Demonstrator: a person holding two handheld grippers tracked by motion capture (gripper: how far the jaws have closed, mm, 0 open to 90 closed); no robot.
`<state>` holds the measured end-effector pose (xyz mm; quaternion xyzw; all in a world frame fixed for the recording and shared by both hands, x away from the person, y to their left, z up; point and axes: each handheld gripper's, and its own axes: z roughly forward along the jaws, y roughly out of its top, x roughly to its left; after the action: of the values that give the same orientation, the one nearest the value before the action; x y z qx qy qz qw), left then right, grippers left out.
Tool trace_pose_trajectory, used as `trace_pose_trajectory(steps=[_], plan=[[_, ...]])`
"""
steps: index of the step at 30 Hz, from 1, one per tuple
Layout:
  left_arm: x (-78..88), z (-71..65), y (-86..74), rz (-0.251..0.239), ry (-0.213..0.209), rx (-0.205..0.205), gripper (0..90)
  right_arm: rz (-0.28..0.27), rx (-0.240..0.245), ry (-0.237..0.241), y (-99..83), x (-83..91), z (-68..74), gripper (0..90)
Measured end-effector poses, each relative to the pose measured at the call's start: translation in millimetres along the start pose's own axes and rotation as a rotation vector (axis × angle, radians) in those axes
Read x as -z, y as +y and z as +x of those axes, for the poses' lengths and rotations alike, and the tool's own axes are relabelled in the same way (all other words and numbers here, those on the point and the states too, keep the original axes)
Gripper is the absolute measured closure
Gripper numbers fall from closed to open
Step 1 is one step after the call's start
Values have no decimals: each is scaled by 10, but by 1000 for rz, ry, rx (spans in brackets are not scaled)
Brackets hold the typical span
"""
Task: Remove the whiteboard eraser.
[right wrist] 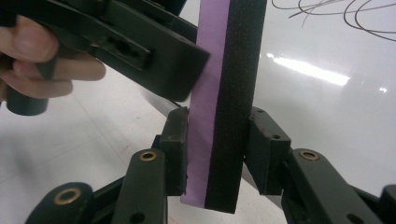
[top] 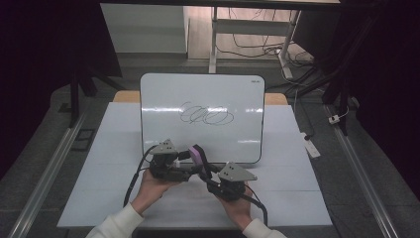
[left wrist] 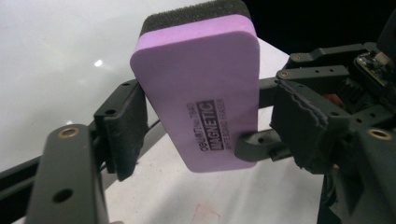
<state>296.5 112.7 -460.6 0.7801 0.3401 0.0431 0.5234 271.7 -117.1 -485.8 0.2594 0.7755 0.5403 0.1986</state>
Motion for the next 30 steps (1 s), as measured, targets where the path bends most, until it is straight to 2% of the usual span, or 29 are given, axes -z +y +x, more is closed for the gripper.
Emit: trace_pose_trajectory(steps=[6,14,23,30], plan=[[-15,25,-1,-16,-1,12,356,-16,-25,8,-11,2,-11,618],[-41,34,-3,-30,-8,26,366,-28,-59,18,-17,-4,-27,617],[-57,29,-12,-25,-7,20,384,-15,-51,24,-26,-17,-5,616],[-31,-5,-16,-34,9,-14,401,-12,-39,48,-30,-30,-19,581]])
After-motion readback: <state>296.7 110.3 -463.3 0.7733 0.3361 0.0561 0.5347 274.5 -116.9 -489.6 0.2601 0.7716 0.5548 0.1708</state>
